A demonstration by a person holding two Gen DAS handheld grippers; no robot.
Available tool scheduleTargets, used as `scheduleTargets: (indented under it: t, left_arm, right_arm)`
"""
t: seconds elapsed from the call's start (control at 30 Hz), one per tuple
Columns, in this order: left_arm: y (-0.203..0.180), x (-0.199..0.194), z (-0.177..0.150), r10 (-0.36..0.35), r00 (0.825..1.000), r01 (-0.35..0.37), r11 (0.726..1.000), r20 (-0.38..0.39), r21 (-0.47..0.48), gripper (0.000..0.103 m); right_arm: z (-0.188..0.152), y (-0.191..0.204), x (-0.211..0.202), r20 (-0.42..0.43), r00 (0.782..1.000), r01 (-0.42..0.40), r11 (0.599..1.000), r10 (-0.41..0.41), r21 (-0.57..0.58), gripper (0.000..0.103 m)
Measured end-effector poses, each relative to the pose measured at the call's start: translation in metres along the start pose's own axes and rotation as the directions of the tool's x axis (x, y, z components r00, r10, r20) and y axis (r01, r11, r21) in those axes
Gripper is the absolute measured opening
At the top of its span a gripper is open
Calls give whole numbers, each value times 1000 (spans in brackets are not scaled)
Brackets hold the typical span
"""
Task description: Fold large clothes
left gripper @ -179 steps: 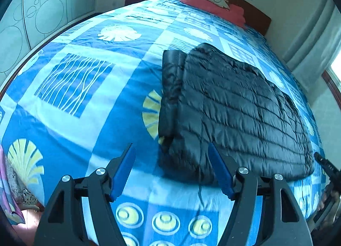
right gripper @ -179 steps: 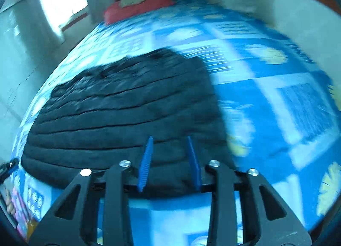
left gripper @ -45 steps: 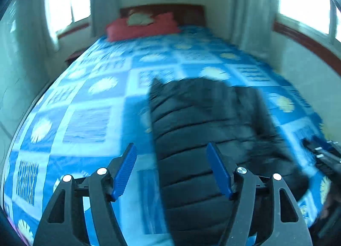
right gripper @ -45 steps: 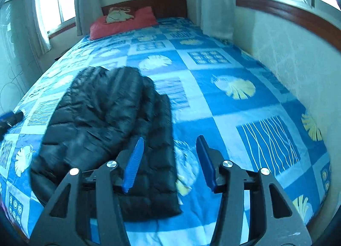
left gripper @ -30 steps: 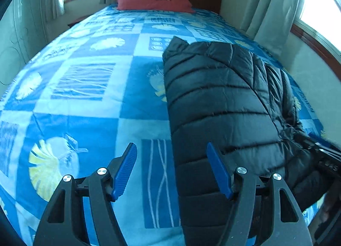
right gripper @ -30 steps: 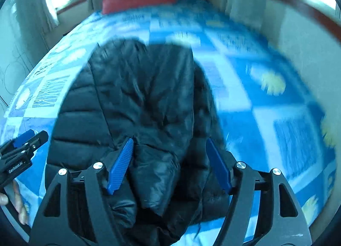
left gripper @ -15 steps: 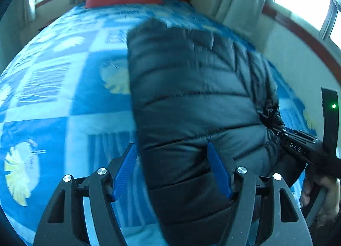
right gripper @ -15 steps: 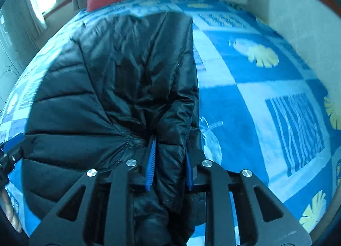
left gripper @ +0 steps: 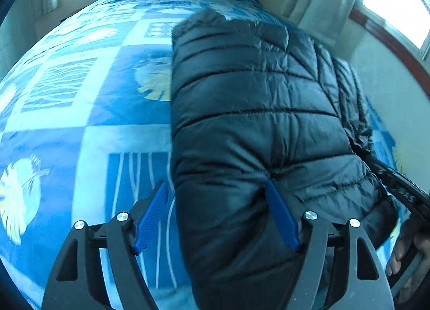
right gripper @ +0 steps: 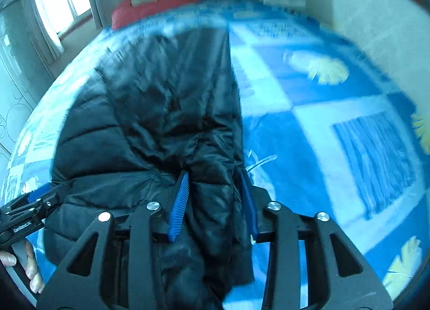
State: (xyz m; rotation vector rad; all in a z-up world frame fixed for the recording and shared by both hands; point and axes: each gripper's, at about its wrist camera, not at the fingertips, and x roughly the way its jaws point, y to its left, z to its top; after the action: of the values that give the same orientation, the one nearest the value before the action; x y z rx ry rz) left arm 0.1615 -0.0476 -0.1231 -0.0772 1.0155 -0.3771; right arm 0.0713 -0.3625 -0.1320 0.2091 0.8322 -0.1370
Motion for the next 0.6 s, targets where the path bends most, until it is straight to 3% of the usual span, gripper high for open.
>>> scheduleTargets:
  t: [0.13, 0.17, 0.23, 0.37, 0.47, 0.6]
  left_arm:
    - [2, -23, -16, -14, 999, 14, 1000, 41, -22, 74]
    - [1, -25, -20, -14, 999, 15, 1000, 48, -23, 74]
    - [-2, -23, -24, -10, 999, 11, 1000, 41, -18, 74]
    - [-3, 2, -25, -22, 999, 21, 1000, -30, -22, 74]
    - [4, 31, -27, -73, 993, 68, 997, -97, -45, 75]
    - [1, 28, -25, -56, 994, 55, 998, -91, -15, 74]
  right_arm:
    - [-9, 12, -44, 92, 995, -22, 998, 27, -58, 31]
    - [-14, 17, -50, 96, 994, -36, 996, 43, -78, 24]
    - [-22, 24, -51, 75, 995, -61, 993, 69, -100, 23]
    - [-36, 24, -21, 1, 999, -32, 993, 32, -113, 22]
    - [-55, 18, 16, -42, 999, -8, 995, 4, -97, 21]
    - [-54, 16, 19, -45, 999, -18, 997, 14, -79, 21]
